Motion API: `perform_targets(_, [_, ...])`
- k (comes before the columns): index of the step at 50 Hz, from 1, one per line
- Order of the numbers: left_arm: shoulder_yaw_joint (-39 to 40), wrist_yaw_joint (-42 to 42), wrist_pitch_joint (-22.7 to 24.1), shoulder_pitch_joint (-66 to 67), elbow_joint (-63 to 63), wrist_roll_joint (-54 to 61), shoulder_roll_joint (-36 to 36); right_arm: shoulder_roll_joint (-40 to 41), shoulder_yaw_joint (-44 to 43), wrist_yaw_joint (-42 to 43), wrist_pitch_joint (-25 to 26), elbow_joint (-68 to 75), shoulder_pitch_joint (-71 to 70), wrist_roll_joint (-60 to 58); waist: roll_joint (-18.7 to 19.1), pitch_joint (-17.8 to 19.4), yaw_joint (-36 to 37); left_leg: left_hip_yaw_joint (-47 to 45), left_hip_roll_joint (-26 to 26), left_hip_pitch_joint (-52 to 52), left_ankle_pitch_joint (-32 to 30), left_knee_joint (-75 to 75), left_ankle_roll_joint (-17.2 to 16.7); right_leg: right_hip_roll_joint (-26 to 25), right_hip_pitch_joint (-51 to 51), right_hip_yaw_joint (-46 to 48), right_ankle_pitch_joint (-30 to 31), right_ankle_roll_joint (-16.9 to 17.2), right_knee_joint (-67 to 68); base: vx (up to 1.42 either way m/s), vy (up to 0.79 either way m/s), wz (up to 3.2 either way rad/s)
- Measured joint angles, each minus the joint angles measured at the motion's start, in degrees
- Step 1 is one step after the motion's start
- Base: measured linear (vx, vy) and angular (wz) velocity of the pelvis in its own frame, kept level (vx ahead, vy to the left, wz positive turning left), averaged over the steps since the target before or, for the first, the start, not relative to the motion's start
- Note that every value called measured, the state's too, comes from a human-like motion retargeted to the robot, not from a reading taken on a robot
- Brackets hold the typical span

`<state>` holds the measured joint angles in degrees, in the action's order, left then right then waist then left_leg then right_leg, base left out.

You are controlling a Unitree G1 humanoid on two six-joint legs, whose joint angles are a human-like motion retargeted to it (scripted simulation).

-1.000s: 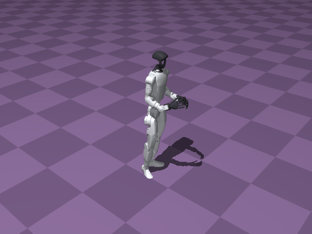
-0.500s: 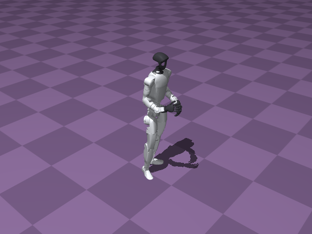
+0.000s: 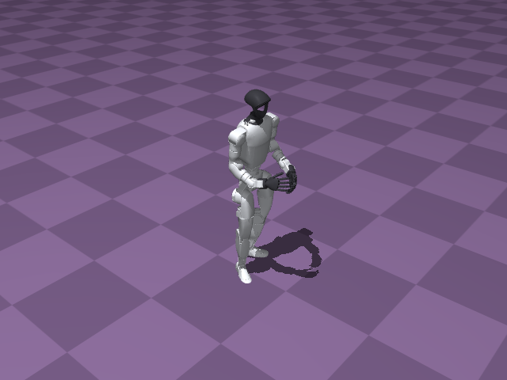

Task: Walk run

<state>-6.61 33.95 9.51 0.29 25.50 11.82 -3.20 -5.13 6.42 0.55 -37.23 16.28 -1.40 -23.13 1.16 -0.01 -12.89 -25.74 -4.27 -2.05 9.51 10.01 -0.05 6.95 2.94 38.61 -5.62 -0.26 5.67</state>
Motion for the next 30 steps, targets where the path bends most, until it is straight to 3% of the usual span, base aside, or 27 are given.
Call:
perform_targets(4, [2.10,-1.58,-0.07,1.99,-0.38,0.88,2.67,0.26,-1.93,-5.18,1.93,2.35,-1.31,5.20,-1.90,0.29,-0.52,-1.14,-2.82,-2.86,-4.75,8.88,-0.02,0.18,-0.13,-2.05,-1.09,-1.37,-0.29,0.04,-0.31,-0.42])
perform_targets(8, [4.64,-2.92,-0.35,3.99,-1.10,2.35,4.91,0.09,-5.12,-4.43,2.92,5.69,-1.63,11.21,-5.71,-0.45,1.05,-1.35,-4.92,-9.90,-7.29,24.12,7.06,2.35,0.00,-5.78,-1.81,-2.05,-0.52,0.10,-0.28,-0.67])
perform_targets(13, [8.40,-4.38,0.05,6.34,-2.70,2.16,7.15,0.64,-9.89,1.42,5.61,9.92,-0.26,19.17,-6.07,-1.60,4.12,10.82,3.22,-17.58,-6.10,29.50,3.90,0.67,0.32,-9.49,-2.35,-3.08,-1.00,0.20,-0.22,-0.67])
perform_targets(15, [10.03,-4.60,0.44,7.34,-3.32,1.78,8.12,0.98,-11.86,2.25,7.27,10.96,0.53,20.09,-5.82,-1.99,5.08,11.42,5.69,-18.83,-6.03,26.45,3.00,-0.31,0.17,-10.34,-2.60,-3.25,-1.25,0.29,-0.21,-0.49])
perform_targets(20, [14.21,-4.00,0.76,9.46,-4.27,2.30,10.16,1.10,-15.27,3.98,10.97,12.70,1.89,15.11,-5.04,-1.79,8.50,5.87,6.32,-20.78,-7.89,13.32,1.29,-3.59,-1.38,-13.55,-3.46,-3.48,-1.96,0.27,-0.17,-0.68])
perform_targets(25, [17.25,-4.30,1.11,10.85,-5.30,3.67,10.72,1.41,-15.73,4.41,13.51,15.58,0.72,11.18,-3.41,-0.63,11.46,8.92,9.46,-23.10,-9.07,-0.51,-1.41,-7.68,-4.29,-16.69,-4.84,-3.97,-3.01,0.26,-0.12,-0.66])
perform_targets(30, [19.63,-6.56,1.61,11.25,-6.55,4.05,9.75,1.72,-16.60,3.21,16.28,20.13,-2.07,11.21,-3.23,-0.71,11.20,9.76,12.81,-24.36,-7.59,-9.62,-0.71,-9.28,-6.64,-17.41,-6.88,-3.85,-3.39,0.41,-0.11,-0.18])
